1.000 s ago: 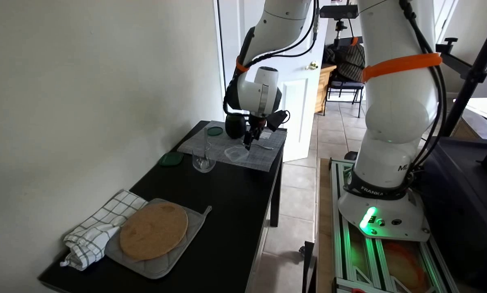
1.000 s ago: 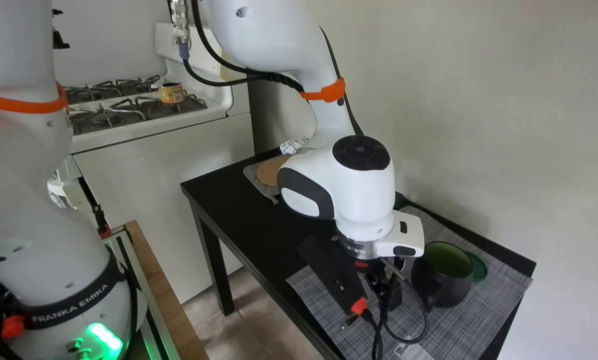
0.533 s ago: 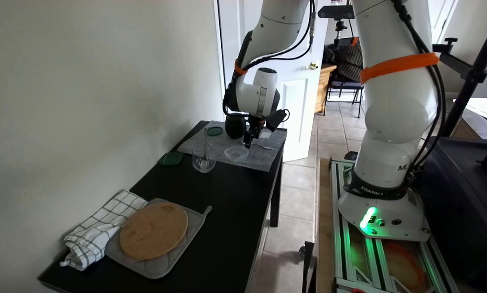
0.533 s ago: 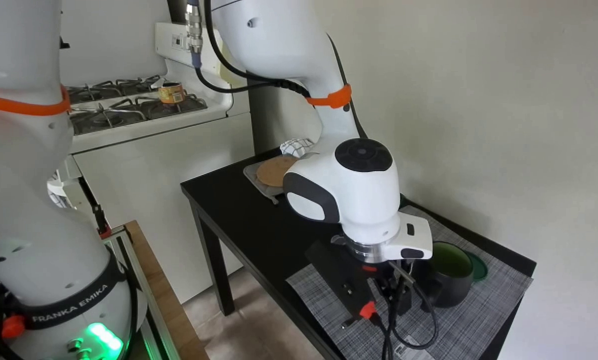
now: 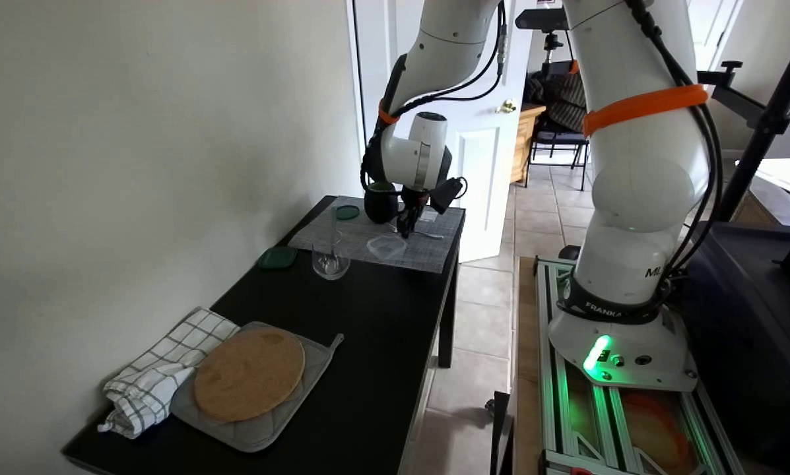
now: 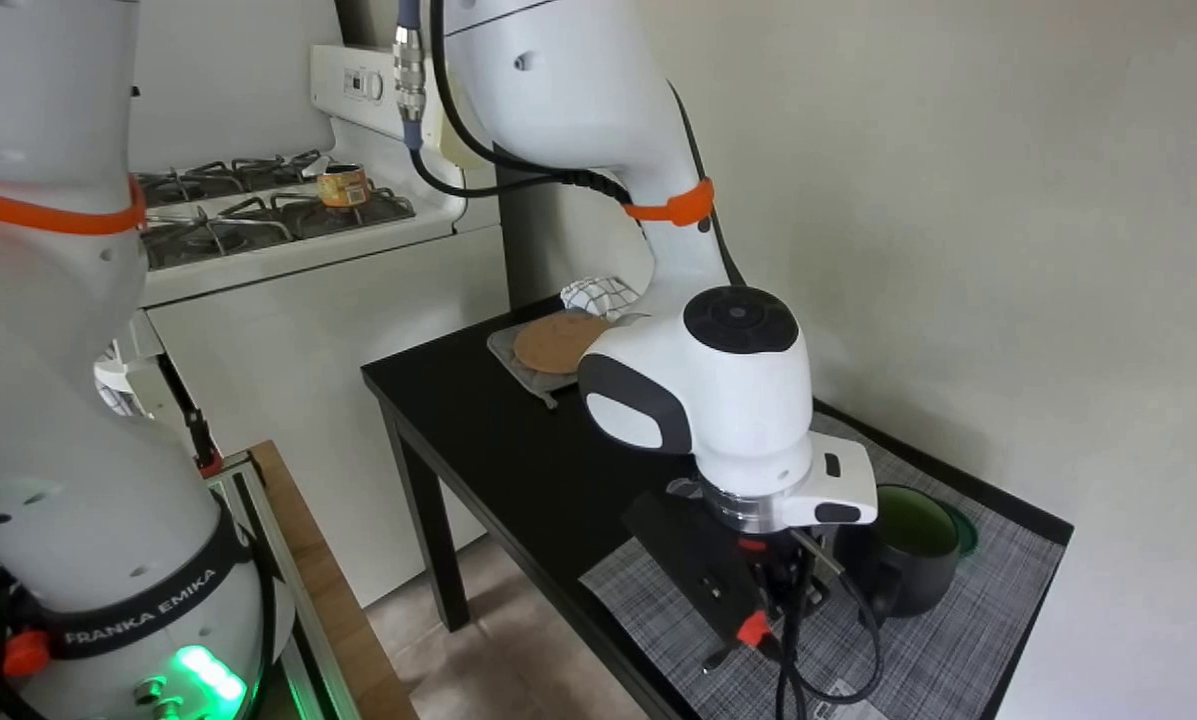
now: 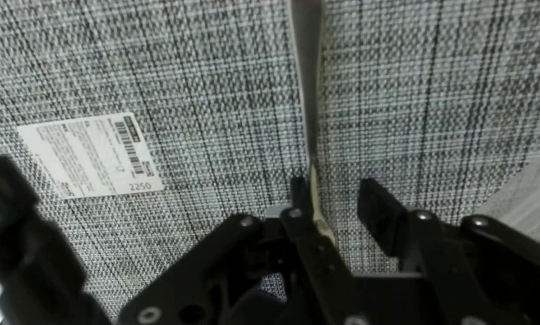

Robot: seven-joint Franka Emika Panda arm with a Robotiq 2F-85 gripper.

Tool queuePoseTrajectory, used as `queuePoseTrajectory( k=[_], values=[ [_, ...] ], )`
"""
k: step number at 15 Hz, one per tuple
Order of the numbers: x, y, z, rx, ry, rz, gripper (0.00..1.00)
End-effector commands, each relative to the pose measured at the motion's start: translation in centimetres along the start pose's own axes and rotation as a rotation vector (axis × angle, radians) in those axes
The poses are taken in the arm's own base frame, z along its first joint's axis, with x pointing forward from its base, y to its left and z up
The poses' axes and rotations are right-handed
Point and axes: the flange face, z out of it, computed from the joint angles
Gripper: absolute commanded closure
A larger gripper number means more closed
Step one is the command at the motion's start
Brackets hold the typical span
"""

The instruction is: Pick up the fork and put it in the black cup

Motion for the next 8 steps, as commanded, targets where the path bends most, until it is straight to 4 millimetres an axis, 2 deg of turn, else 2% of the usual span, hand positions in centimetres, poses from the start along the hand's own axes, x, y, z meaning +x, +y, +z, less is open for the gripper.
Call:
queuePoseTrajectory(
  k=[1,3,8],
  values=[
    [-0.2,0.9,-0.3,-0.024,-0.010,-0.020,0.96],
    [-0.7,1.4,-0.6,-0.036,-0.027,-0.025,1.00],
    [-1.8,2.2,-2.6,0.000,-0.078,-0.071,0.98]
  ],
)
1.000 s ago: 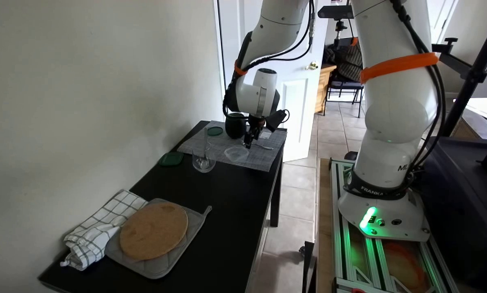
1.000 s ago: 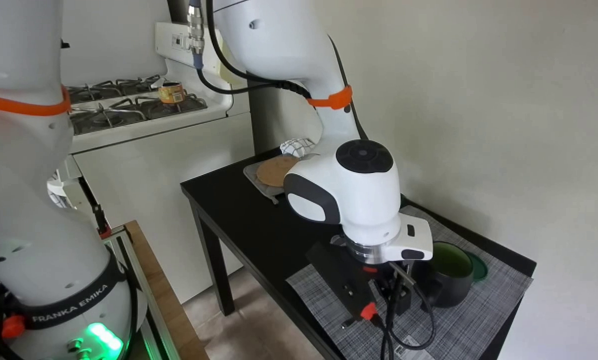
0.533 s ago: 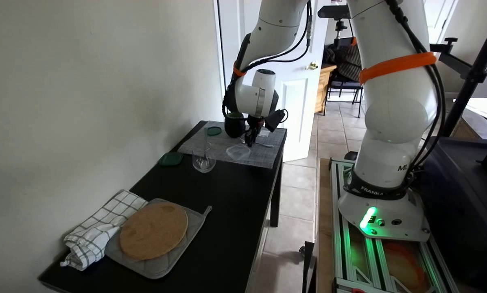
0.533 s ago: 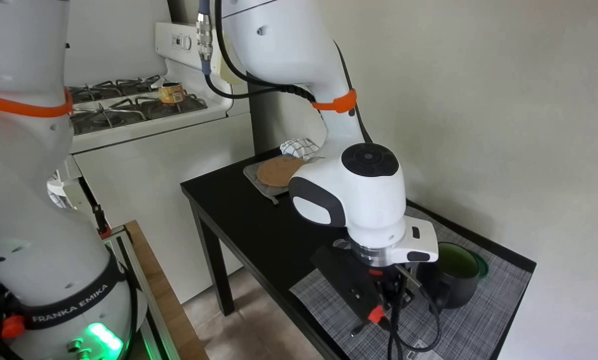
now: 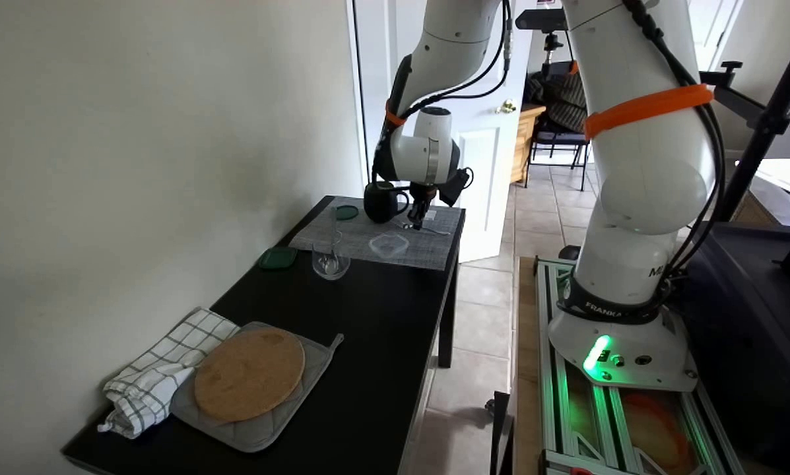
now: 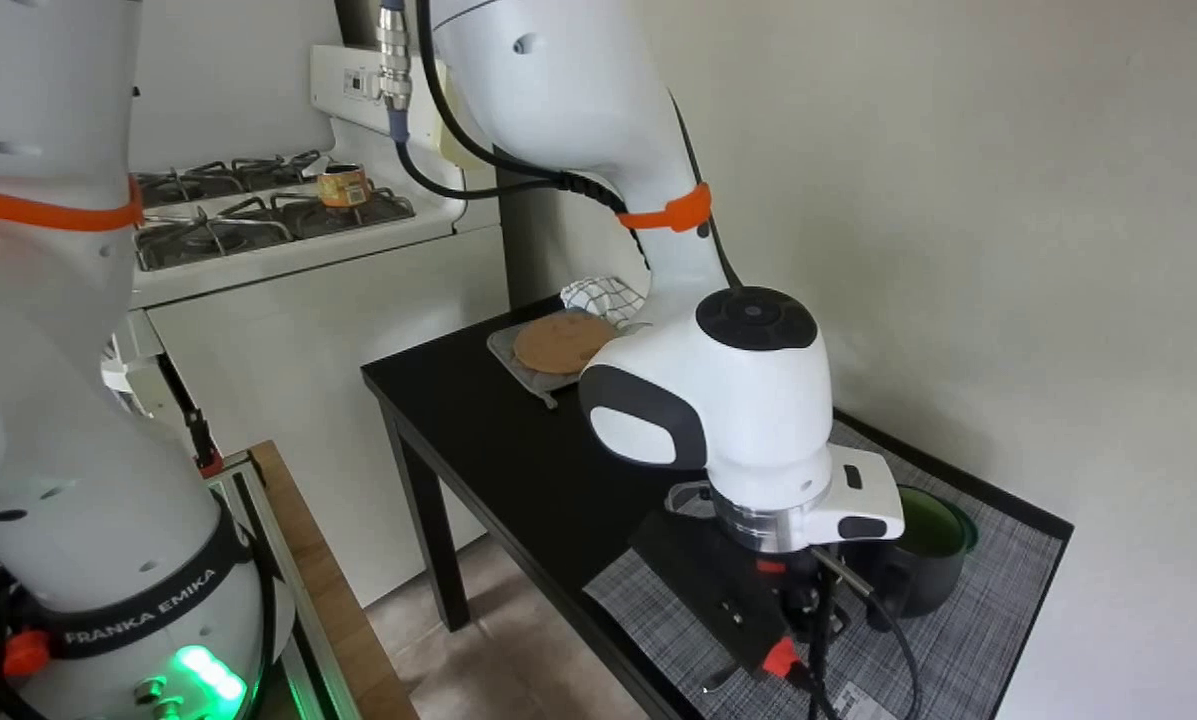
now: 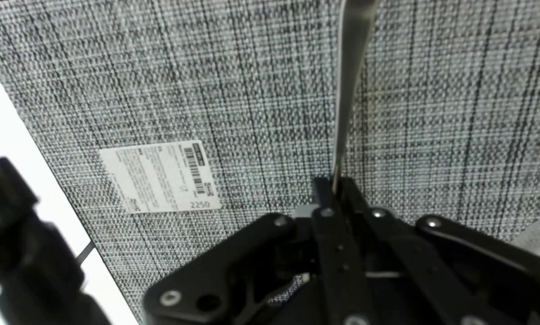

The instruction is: Pick up the fork and put it in the black cup

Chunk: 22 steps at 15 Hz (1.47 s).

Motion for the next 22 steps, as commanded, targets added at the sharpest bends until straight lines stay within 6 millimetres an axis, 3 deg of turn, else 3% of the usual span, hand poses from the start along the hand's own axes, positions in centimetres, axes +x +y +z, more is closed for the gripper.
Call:
queuePoseTrajectory(
  k=[1,5,7,13,18,22],
  values=[
    [-1.3,-0.3,-2.2,0.085,-0.051,-0.055,0.98],
    [-1.8,-0.9,-5.4,0.230,-0.128,-0.209,0.98],
    [-1.6,-0.9,-8.3,0.300,-0.128,-0.246,0.98],
    [-0.3,-1.2,-16.0,0.632,0.002,-0.175,0.98],
    [3.7,0.4,-17.2,0.684,0.189,0.080,0.98],
    [7.4,2.0,-16.0,0.634,0.355,0.257,0.98]
  ],
)
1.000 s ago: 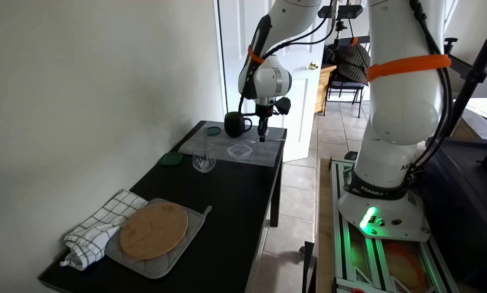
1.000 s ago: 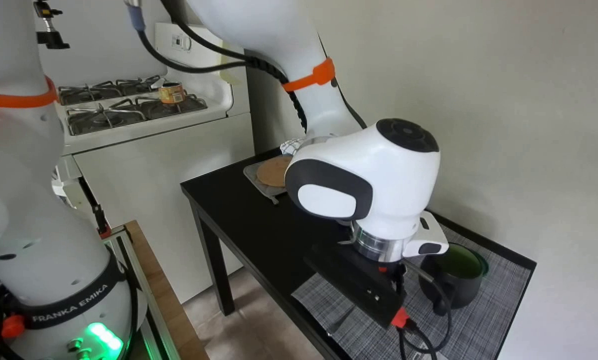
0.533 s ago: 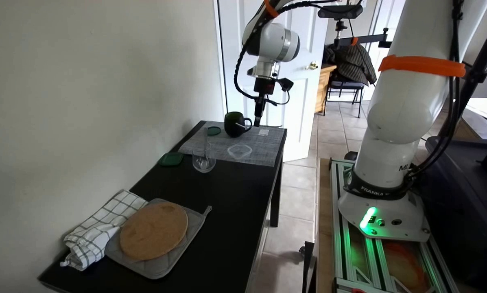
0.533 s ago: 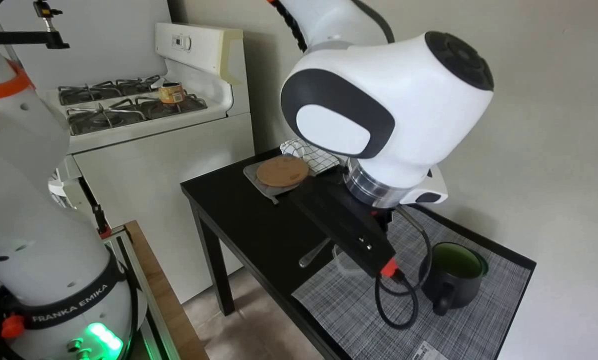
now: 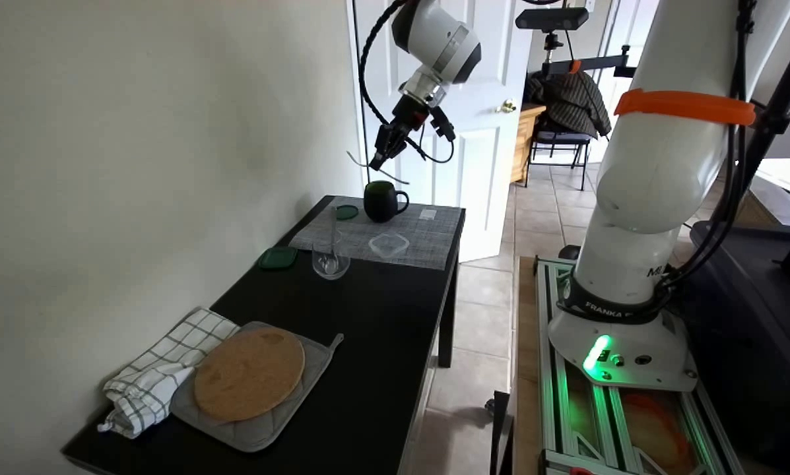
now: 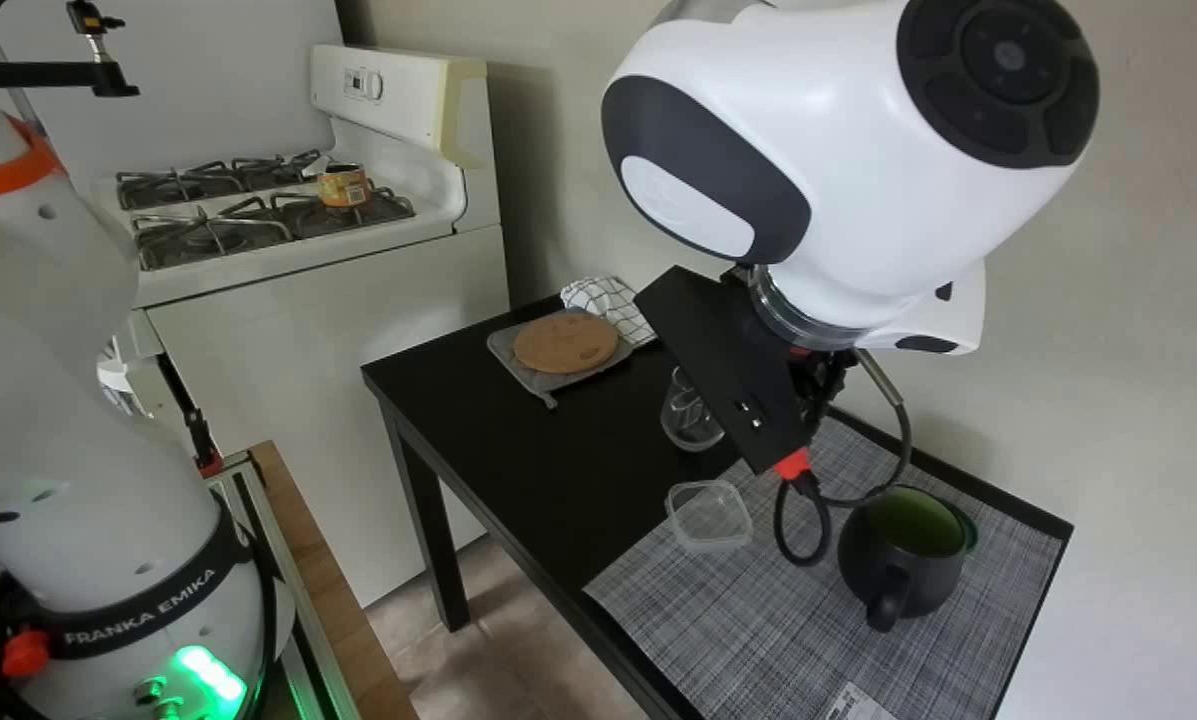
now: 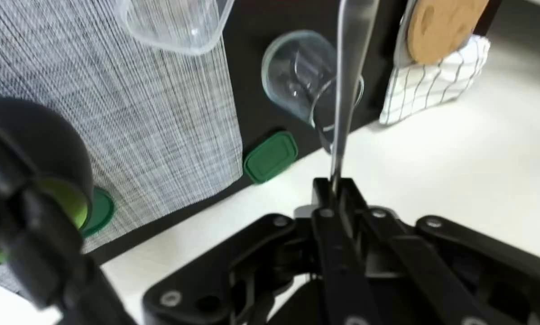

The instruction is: Pick up the fork and put it in the black cup

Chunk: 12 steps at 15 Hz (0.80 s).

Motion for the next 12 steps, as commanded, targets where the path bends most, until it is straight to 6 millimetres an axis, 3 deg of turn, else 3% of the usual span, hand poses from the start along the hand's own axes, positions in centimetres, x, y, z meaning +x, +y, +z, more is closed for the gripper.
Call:
queuePoseTrajectory(
  k=[1,2,4,5,12],
  values=[
    [0.9,0.5,0.1,-0.019,0.052,0.028,0.98],
    [1.3,0.8,0.3,-0.030,0.060,0.031,0.93],
    [1.2,0.8,0.5,-0.029,0.054,0.031,0.98],
    [1.3,1.2,0.2,-0.045,0.183,0.018,0.98],
    [1.5,3.8,-0.9,-0.129,0.535,-0.095,0.98]
  ],
)
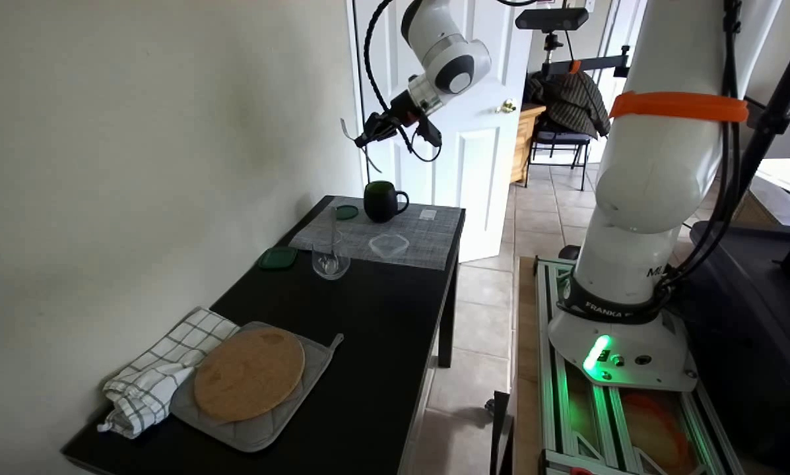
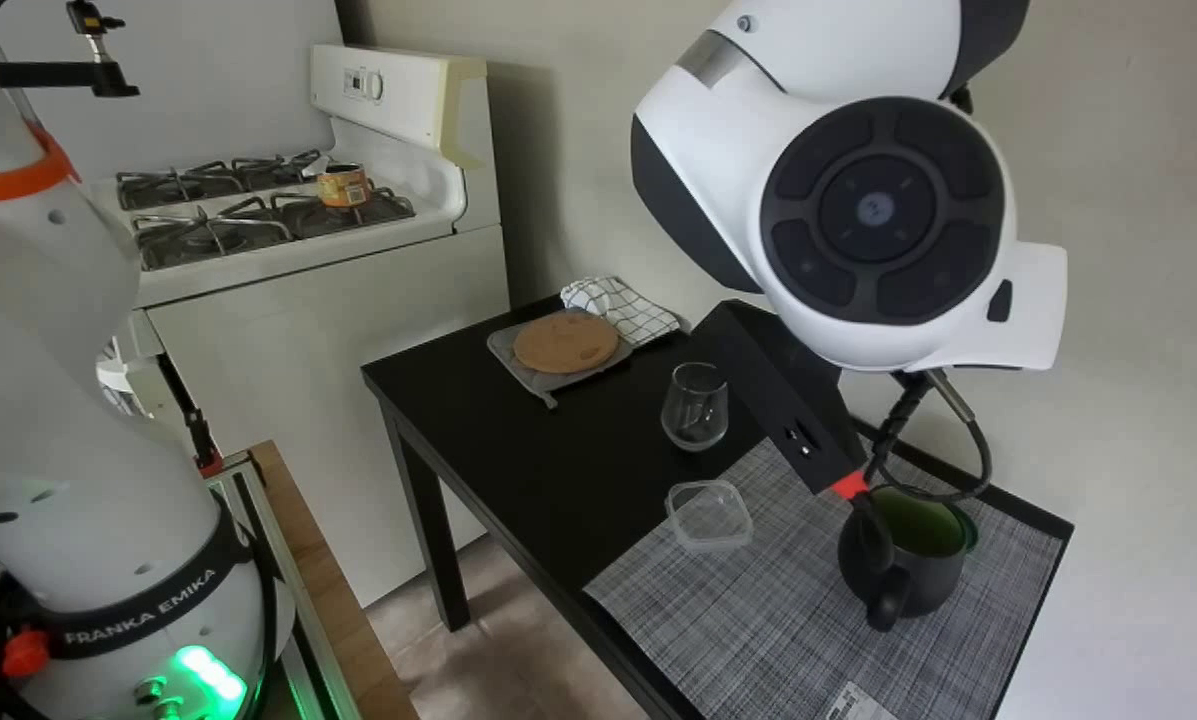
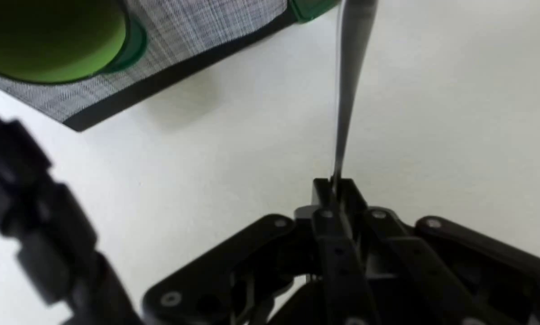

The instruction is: Pick up the fork and put it in the black cup

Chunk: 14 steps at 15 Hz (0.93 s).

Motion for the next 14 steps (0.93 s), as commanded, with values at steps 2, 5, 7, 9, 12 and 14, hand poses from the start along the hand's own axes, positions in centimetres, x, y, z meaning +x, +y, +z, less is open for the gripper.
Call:
queuePoseTrajectory(
  k=[2,5,7,9,12,14],
  values=[
    [0.0,1.8,-0.6,-0.089,0.174,-0.139,0.98],
    [-0.9,2.9,0.2,-0.139,0.253,-0.229,0.98],
    [-2.3,3.8,1.4,-0.182,0.300,-0.259,0.98],
    [-4.1,4.8,2.8,-0.230,0.332,-0.287,0.98],
    [-6.4,6.4,4.8,-0.288,0.351,-0.317,0.98],
    [-7.4,7.2,5.9,-0.307,0.369,-0.325,0.98]
  ],
)
